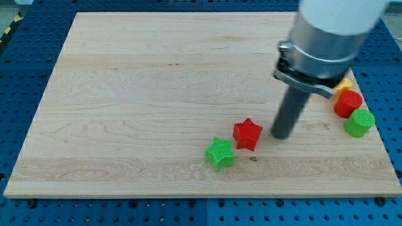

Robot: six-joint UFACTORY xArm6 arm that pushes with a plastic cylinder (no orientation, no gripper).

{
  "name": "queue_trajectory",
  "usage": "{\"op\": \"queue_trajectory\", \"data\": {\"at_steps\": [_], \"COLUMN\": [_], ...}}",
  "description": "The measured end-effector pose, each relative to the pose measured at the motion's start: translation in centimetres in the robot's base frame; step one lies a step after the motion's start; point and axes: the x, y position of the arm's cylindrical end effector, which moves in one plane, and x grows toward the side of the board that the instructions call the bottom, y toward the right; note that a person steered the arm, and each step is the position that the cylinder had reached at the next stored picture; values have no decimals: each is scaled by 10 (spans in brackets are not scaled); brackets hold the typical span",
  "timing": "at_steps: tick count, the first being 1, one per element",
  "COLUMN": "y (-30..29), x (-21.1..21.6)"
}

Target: Slide the red star above the green star

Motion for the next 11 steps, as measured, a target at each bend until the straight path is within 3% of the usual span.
{"op": "queue_trajectory", "data": {"at_steps": [2,4,9,11], "y": [-3,46,-51,-32], "x": [3,64,8,-1]}}
